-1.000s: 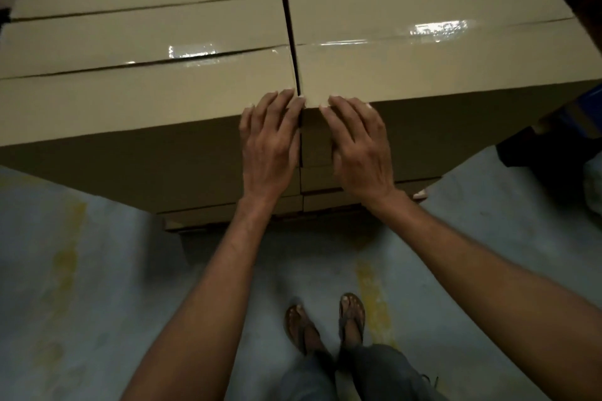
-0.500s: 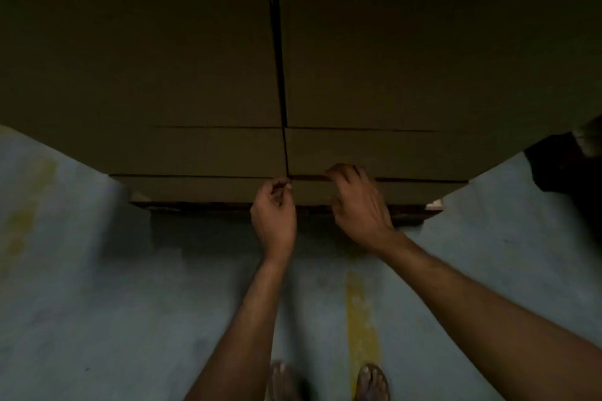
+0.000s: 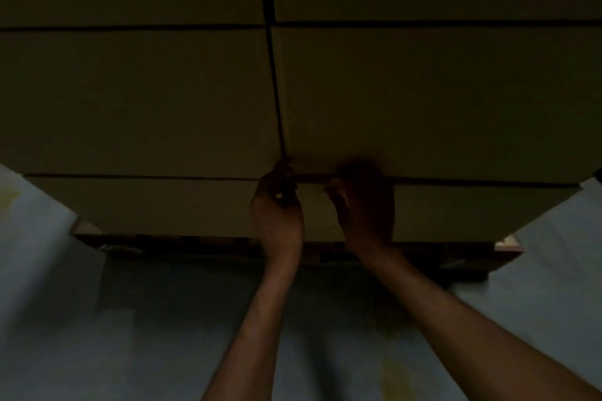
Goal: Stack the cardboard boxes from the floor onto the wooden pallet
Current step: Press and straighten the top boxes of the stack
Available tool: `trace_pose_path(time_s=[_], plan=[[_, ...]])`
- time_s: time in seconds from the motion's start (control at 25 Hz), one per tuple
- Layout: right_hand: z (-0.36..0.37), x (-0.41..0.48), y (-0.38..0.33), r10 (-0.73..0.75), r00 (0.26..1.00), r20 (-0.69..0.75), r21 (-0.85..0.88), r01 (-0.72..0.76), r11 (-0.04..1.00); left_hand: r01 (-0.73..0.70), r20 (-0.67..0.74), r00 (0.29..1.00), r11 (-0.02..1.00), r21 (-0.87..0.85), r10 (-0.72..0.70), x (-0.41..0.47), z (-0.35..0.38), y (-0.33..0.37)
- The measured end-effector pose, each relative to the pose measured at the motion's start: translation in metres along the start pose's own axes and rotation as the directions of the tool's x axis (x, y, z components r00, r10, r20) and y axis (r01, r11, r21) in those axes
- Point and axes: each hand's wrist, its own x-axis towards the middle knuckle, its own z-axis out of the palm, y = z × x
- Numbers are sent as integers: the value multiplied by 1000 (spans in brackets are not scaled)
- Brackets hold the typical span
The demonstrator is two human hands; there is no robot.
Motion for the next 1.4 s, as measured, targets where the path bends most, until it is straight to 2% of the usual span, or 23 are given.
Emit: trace_pose_path(time_s=[0.28, 0.44, 0.6, 0.84, 0.92, 1.04, 1.12, 1.2, 1.32, 1.4], plan=[[41, 4, 14, -57, 976, -209, -55, 47, 997, -51, -123, 992, 984, -173, 29, -5, 31, -31], [41, 3, 8, 11, 983, -182, -48, -20, 999, 31, -187, 977, 942, -334, -99, -6, 39, -19], [36, 7, 7, 63, 978, -197, -47, -74, 996, 52, -173, 978, 934, -353, -120, -5, 40, -15], [24, 9, 6, 70, 987, -144, 75, -60, 995, 13, -123, 991, 948, -318, -55, -3, 31, -20], [17, 9, 10, 28, 992, -120, 100, -16, 995, 10, -132, 990, 949, -315, -55, -5, 31, -23], [0, 10, 16, -44, 965, -259, 73, 64, 995, 44, -153, 983, 945, -323, -98, -8, 31, -31], [-17, 13, 24, 25, 923, -385, 63, -1, 998, -32, -200, 979, 963, -268, -24, -11, 31, -29], [-32, 15, 37, 120, 888, -444, 128, -70, 989, -200, -188, 968, 965, -169, 167, -15, 34, -14], [-48, 11, 59, 147, 881, -449, 163, -81, 983, -431, -19, 902, 900, -59, 431, -21, 57, 18], [-55, 10, 75, 208, 880, -426, 175, -146, 974, -564, 130, 819, 826, 8, 559, -24, 84, 30]])
